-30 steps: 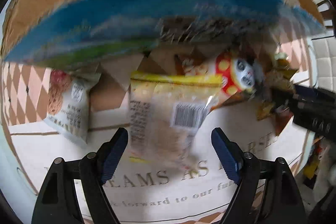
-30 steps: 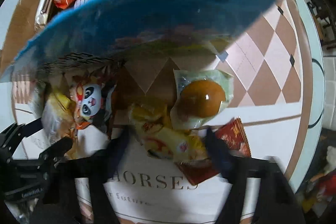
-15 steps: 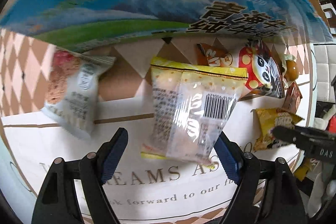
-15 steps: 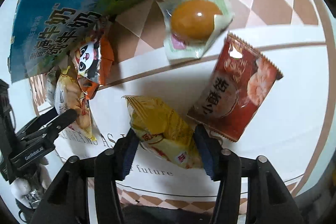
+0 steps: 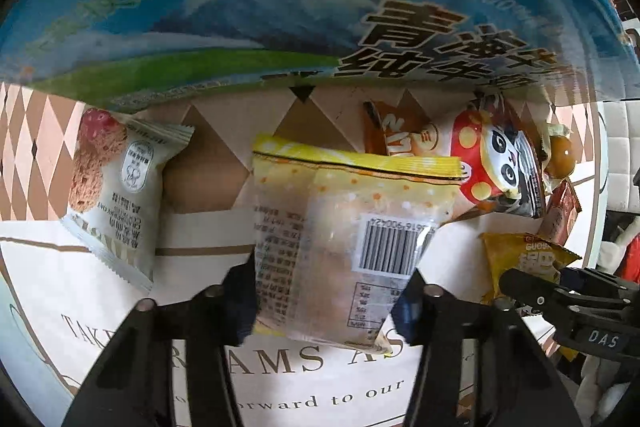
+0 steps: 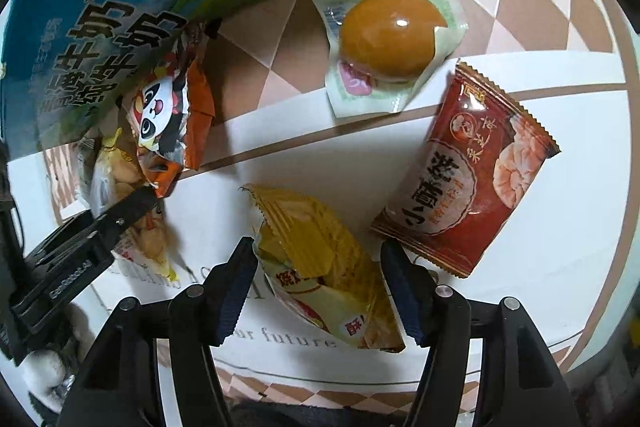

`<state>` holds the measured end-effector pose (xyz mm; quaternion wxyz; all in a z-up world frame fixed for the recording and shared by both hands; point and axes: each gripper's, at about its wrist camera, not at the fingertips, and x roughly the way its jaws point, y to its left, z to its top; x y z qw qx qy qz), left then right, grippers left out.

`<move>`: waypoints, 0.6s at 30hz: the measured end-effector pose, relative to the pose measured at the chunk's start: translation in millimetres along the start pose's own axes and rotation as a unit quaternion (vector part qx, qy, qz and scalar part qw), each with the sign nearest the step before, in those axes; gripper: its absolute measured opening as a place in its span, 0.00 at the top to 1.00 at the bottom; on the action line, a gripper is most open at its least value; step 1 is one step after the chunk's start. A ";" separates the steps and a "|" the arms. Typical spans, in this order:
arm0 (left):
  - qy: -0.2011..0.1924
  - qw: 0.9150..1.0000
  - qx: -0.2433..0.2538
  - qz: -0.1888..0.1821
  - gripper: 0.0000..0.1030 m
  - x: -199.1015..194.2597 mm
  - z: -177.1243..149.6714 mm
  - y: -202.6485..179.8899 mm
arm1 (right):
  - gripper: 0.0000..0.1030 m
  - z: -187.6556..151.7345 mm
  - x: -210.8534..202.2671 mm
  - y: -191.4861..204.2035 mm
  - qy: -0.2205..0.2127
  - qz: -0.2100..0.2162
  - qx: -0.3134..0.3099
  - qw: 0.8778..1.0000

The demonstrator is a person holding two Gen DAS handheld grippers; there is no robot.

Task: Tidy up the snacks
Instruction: 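Grasp the yellow chip bag with the right tool while the left tool grasps the yellow bread bag, then carry the chip bag and bread bag into the box and open both tools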

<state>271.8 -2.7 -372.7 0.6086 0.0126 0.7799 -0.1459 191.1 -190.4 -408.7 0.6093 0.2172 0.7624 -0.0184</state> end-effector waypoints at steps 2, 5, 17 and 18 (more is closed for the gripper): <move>-0.005 1.000 -0.001 0.009 0.57 -1.7 -4.7 -2.6 | 0.42 -4.3 -0.9 5.4 -0.011 -0.009 -0.004 1.000; -0.008 1.000 -0.006 0.024 0.60 -4.0 -17.6 -6.5 | 0.47 -8.5 -3.1 13.3 -0.023 -0.014 -0.008 1.000; -0.072 0.996 -0.046 0.017 0.60 -23.0 -86.4 -22.2 | 0.59 -35.9 -28.4 29.5 -0.036 0.039 -0.003 0.999; -0.078 0.996 -0.048 0.012 0.60 -31.1 -90.5 -25.1 | 0.59 -38.4 -34.1 30.2 -0.037 0.047 -0.004 0.998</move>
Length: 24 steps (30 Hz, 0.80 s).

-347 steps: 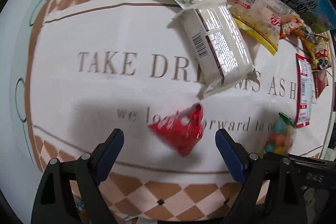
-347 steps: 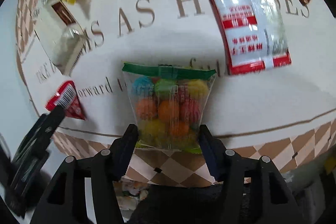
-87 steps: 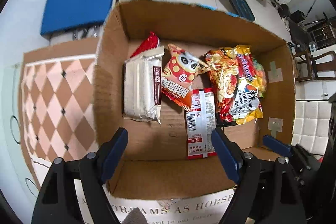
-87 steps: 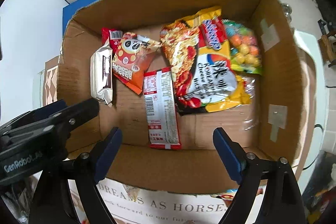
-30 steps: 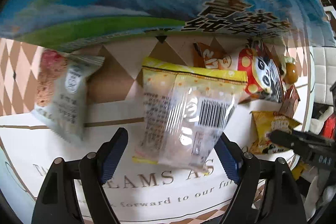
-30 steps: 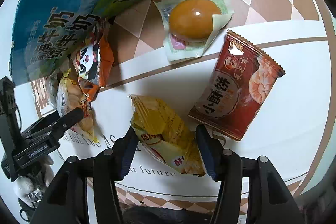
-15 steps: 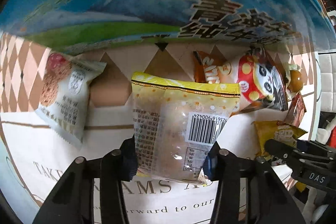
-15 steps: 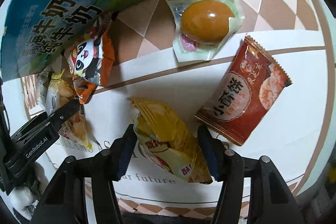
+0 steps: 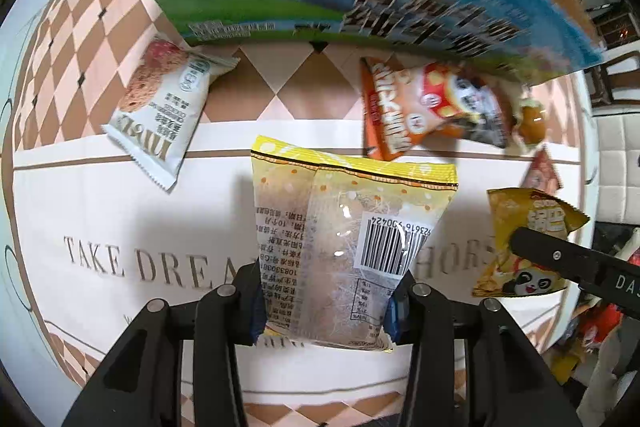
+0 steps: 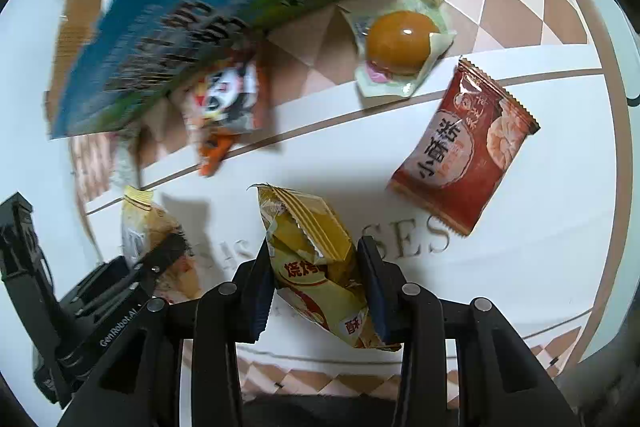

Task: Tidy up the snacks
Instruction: 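Carry the chip bag and bread bag into the box and open both tools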

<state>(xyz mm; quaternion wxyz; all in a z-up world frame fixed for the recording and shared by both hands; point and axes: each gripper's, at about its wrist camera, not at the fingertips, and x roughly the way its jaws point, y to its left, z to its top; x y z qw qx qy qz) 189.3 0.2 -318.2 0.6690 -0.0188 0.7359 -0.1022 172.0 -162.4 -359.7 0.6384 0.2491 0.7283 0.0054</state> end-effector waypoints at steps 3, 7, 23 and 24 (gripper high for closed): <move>-0.032 0.999 -0.005 -0.012 0.60 -26.9 -3.3 -6.1 | 0.59 -6.6 -21.3 10.6 -0.010 0.025 -0.009 1.000; -0.086 0.996 -0.007 -0.033 0.60 -75.5 11.3 -14.9 | 0.59 -5.7 -71.8 18.2 -0.035 0.058 -0.028 0.997; -0.155 0.988 0.016 -0.025 0.60 -169.6 153.8 -13.7 | 0.59 106.3 -191.9 78.4 -0.129 0.069 -0.086 0.986; -0.146 0.989 0.014 -0.022 0.60 -161.7 163.4 -11.3 | 0.59 114.3 -187.0 79.5 -0.127 0.064 -0.083 0.986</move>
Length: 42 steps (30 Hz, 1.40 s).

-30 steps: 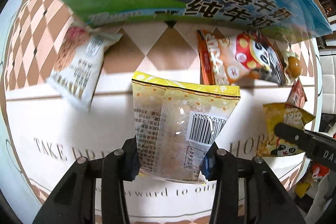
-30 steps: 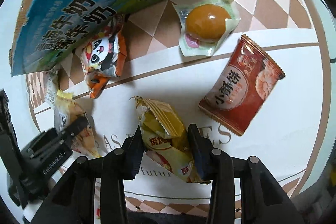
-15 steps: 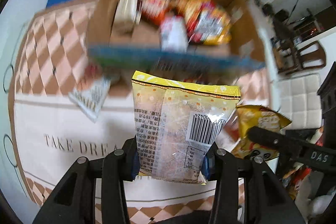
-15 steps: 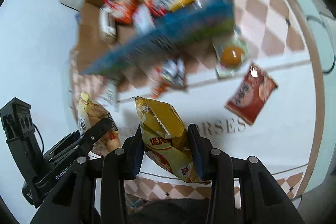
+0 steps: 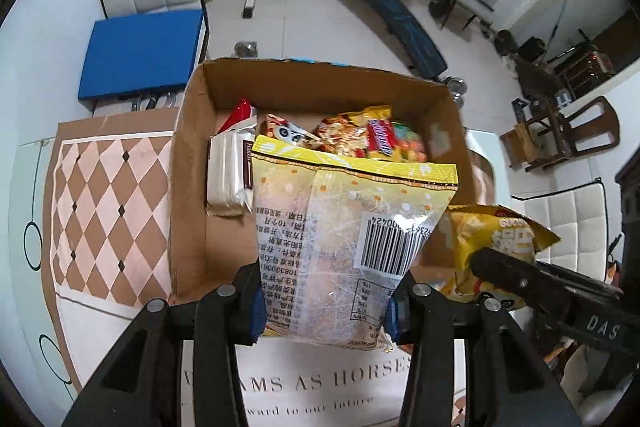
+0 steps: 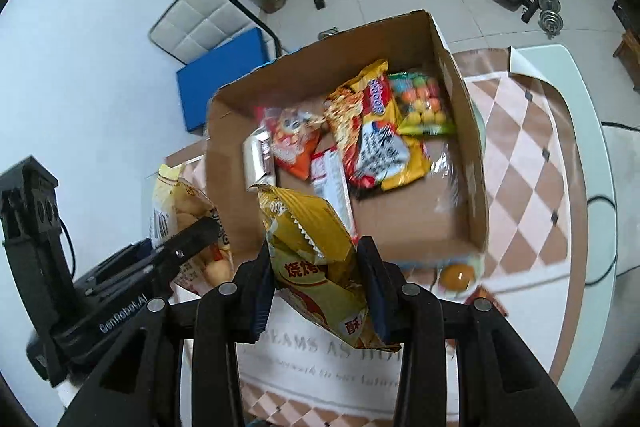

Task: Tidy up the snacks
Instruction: 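Carry the chip bag and bread bag into the box and open both tools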

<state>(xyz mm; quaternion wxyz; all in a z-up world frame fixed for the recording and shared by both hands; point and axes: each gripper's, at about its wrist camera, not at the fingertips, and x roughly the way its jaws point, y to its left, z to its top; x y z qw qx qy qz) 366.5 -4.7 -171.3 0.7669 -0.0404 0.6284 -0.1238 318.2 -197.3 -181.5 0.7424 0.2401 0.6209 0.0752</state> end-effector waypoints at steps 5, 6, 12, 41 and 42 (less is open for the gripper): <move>0.048 0.999 -0.019 0.012 0.60 53.2 18.9 18.7 | 0.59 23.2 46.4 -9.3 0.030 -0.022 0.008 0.999; 0.057 0.998 -0.023 0.014 0.60 62.4 20.0 21.5 | 0.59 25.2 55.0 -11.8 0.035 -0.026 0.010 0.999; 0.108 0.993 -0.041 0.020 0.59 108.9 19.9 36.3 | 0.59 33.5 101.1 -27.2 0.064 -0.032 0.022 0.997; 0.000 0.997 -0.020 0.078 0.21 35.5 -21.5 28.8 | 0.10 -3.0 79.1 -13.9 0.027 -0.183 -0.070 0.980; -0.010 0.996 -0.018 0.082 0.21 28.6 -26.8 27.9 | 0.10 -7.0 73.8 -12.7 0.019 -0.186 -0.072 0.980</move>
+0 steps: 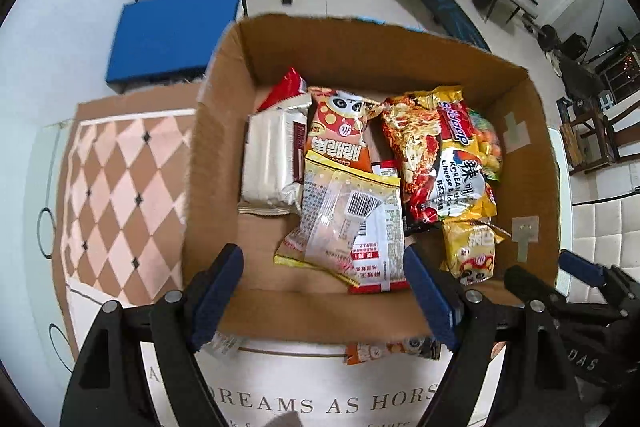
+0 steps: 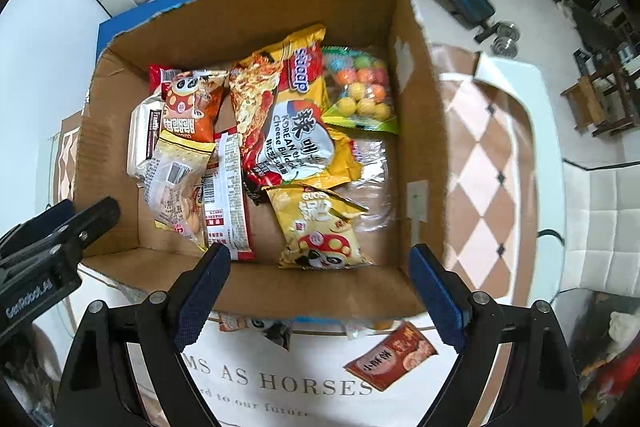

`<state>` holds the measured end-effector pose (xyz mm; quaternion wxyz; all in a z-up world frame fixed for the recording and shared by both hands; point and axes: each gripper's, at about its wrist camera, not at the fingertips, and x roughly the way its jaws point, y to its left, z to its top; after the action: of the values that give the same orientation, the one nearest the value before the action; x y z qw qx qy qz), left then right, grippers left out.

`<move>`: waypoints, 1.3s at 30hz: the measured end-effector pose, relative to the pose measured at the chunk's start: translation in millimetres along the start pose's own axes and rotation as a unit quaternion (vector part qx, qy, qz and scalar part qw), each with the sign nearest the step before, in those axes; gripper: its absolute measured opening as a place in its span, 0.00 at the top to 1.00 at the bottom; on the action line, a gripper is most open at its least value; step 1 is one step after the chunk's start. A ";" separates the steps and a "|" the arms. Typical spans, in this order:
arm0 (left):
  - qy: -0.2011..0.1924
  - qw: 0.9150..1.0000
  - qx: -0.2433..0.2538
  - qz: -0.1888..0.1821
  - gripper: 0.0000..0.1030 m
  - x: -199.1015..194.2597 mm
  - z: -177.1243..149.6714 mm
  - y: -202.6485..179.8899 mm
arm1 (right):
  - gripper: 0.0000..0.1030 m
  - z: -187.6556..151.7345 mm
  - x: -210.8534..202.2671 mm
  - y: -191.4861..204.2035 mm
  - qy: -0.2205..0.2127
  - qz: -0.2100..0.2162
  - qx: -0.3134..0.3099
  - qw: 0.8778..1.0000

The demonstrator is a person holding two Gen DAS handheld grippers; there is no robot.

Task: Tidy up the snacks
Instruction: 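Carry the chip bag and bread bag into the box and open both tools, then grasp the red shrimp-cracker packet with the right tool while the left tool grasps the cranberry oat cookie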

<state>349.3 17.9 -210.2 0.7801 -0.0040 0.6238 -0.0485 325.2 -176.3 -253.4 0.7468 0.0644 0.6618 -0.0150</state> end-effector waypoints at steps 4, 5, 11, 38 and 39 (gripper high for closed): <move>-0.027 1.000 0.002 0.007 0.21 -16.5 -12.4 -1.8 | 0.10 -10.7 -22.5 -2.2 -0.024 -0.006 0.001 1.000; -0.032 0.999 0.002 0.009 0.21 -20.0 -15.8 -1.8 | 0.10 -14.5 -29.2 -2.8 -0.030 -0.006 0.000 1.000; -0.073 0.997 0.002 0.021 0.21 -46.9 -37.8 -1.2 | 0.10 -40.4 -62.7 2.8 -0.074 -0.014 -0.003 0.997; -0.025 0.998 -0.056 0.033 0.05 14.1 -120.9 47.9 | 0.09 -155.6 45.8 -120.5 0.049 0.056 0.292 0.953; -0.017 0.997 -0.064 0.036 0.05 21.9 -124.7 52.7 | 0.09 -156.9 55.0 -122.8 0.055 0.054 0.296 0.952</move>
<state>236.4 75.3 -262.7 0.7900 -0.0322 0.6119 0.0197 164.0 -276.4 -335.5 0.6566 0.3189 0.6630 -0.1662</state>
